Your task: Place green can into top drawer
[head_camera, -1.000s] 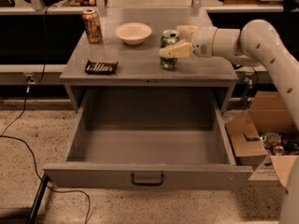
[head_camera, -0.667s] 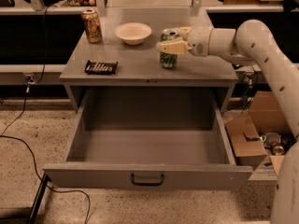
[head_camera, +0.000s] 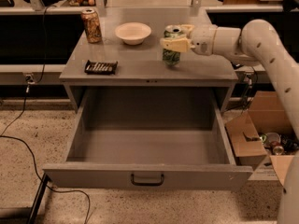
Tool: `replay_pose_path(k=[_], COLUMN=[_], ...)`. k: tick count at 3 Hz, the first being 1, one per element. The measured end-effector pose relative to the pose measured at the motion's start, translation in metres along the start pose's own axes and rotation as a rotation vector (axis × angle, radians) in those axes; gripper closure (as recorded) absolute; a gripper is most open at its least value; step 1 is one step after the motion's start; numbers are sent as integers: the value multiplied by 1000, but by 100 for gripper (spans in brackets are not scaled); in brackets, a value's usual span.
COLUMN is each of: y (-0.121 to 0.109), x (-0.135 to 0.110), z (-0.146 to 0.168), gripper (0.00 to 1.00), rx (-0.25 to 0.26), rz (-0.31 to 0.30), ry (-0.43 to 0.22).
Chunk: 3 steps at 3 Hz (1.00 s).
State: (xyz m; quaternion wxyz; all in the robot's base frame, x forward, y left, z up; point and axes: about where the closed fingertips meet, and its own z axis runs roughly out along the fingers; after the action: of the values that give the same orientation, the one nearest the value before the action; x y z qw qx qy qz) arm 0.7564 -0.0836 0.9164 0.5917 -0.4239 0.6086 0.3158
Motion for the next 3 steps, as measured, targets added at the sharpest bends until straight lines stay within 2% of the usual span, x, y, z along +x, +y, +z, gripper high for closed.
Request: replay_pose_path(k=[1, 2, 3], y=[13, 34, 76], x=[-20, -36, -19], z=[-20, -44, -56], gripper=[100, 100, 100], rx=[-9, 10, 2], rz=[-9, -20, 12], ry=[-53, -47, 10])
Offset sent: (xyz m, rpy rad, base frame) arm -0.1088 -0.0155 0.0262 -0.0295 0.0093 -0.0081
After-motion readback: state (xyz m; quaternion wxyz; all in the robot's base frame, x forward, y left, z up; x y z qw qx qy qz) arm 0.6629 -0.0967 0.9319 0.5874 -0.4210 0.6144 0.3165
